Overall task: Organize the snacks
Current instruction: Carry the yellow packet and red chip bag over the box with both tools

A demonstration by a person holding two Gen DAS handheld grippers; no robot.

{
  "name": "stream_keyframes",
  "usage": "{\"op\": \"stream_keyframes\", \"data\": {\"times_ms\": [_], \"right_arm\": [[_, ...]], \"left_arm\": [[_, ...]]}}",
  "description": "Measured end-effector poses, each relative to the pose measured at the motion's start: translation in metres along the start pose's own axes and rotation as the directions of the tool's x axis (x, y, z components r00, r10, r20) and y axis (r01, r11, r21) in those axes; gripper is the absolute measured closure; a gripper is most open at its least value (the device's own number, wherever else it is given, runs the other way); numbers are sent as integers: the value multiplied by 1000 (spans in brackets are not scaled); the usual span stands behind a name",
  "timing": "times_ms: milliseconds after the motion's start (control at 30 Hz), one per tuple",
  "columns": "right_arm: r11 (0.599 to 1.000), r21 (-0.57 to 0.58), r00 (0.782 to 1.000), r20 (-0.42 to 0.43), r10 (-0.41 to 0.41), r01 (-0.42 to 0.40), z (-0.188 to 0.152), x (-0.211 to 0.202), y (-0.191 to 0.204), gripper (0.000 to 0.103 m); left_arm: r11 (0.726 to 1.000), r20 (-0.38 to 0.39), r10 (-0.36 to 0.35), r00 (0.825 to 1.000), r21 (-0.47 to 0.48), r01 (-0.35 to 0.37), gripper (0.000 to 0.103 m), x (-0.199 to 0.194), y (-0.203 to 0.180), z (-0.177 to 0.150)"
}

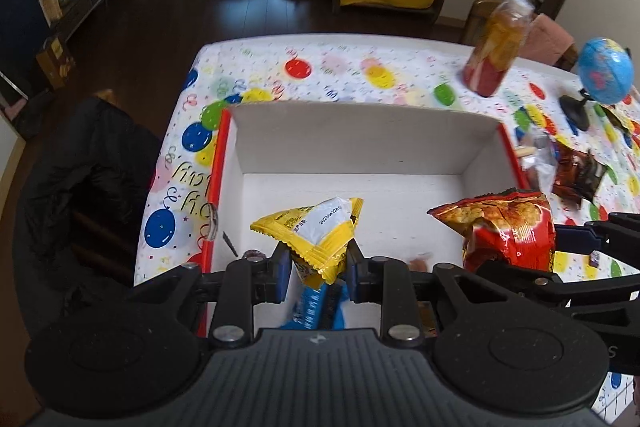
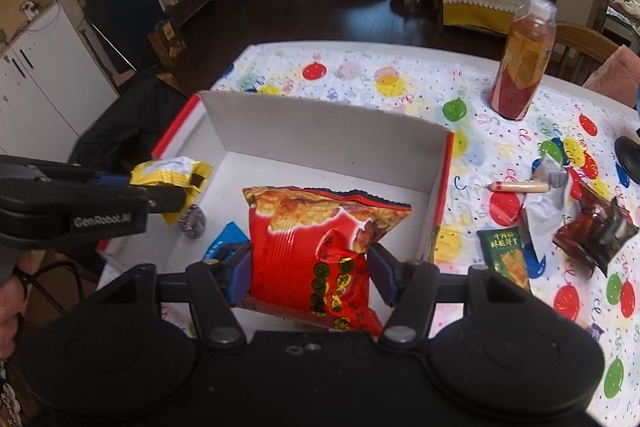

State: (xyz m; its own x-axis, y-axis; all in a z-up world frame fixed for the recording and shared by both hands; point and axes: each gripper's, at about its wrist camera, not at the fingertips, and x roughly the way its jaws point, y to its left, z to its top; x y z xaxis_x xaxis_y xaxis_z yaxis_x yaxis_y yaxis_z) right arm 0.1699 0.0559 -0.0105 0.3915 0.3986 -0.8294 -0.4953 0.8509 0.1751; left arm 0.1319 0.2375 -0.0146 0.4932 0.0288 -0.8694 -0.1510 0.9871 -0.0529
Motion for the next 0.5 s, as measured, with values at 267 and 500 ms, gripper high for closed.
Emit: {"op": "stream_keyframes", "data": {"times_ms": [267,500], "right_arm": [[1000,17,998,-59,-3,4,13,44,-6,44],[1000,7,996,-91,-2,2,16,72,-4,44]], "left_arm": [[1000,-59,8,998,22,-7,77,40,5,12],[999,-126,28,992,46,-22,77,70,4,17]]}}
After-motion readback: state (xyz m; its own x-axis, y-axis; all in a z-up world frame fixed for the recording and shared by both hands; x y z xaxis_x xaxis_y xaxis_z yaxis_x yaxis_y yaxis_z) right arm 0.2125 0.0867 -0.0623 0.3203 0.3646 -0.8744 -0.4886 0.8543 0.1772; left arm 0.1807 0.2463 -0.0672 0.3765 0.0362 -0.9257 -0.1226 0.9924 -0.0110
